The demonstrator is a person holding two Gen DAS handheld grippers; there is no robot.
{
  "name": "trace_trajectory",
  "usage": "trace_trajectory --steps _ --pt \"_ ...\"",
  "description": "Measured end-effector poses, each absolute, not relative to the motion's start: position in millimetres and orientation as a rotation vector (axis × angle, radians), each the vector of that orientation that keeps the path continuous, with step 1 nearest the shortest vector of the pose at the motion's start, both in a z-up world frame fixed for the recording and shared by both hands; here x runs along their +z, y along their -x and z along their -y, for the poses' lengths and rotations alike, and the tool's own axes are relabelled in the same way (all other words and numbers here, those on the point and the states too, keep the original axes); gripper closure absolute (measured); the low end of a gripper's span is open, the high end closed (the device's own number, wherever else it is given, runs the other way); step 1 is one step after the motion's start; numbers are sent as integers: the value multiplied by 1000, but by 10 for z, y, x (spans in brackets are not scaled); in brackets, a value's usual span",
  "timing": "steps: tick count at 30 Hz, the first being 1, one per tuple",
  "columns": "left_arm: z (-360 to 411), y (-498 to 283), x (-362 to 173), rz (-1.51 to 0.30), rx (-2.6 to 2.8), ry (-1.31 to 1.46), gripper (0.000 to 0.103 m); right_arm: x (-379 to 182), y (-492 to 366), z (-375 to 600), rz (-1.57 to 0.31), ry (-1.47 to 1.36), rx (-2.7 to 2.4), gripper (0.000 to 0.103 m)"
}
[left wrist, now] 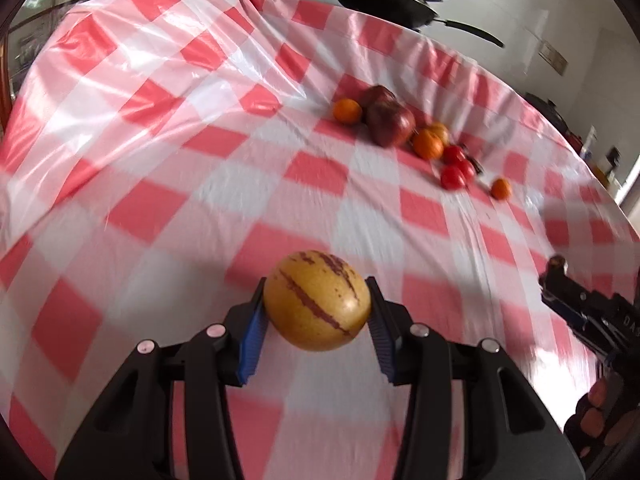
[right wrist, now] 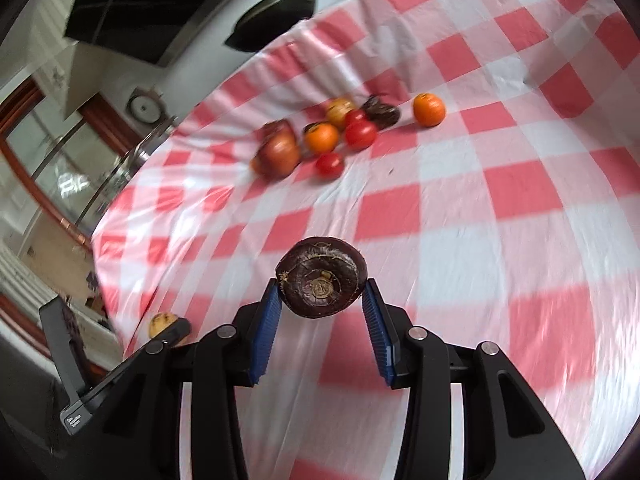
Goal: Organize fruits
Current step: 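Carry both fruits into the white box and open both tools to release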
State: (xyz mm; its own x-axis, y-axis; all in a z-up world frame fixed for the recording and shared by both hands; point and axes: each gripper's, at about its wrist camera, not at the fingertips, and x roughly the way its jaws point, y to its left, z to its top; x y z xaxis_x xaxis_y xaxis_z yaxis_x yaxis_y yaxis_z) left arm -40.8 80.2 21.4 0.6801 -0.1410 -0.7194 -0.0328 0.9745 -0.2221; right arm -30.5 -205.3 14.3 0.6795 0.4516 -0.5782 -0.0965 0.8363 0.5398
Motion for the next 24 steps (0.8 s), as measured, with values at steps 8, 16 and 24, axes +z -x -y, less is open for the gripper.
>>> trace_trajectory --steps 8,16,24 --pt "-902 945 227 -818 -87 190 56 105 736 1729 -788 -420 395 61" --pt "-1259 1288 332 -766 -18 147 56 82 983 1232 -809 -289 477 61" --pt "-2109 1860 522 -670 139 169 56 212 1216 536 -800 -126 624 61"
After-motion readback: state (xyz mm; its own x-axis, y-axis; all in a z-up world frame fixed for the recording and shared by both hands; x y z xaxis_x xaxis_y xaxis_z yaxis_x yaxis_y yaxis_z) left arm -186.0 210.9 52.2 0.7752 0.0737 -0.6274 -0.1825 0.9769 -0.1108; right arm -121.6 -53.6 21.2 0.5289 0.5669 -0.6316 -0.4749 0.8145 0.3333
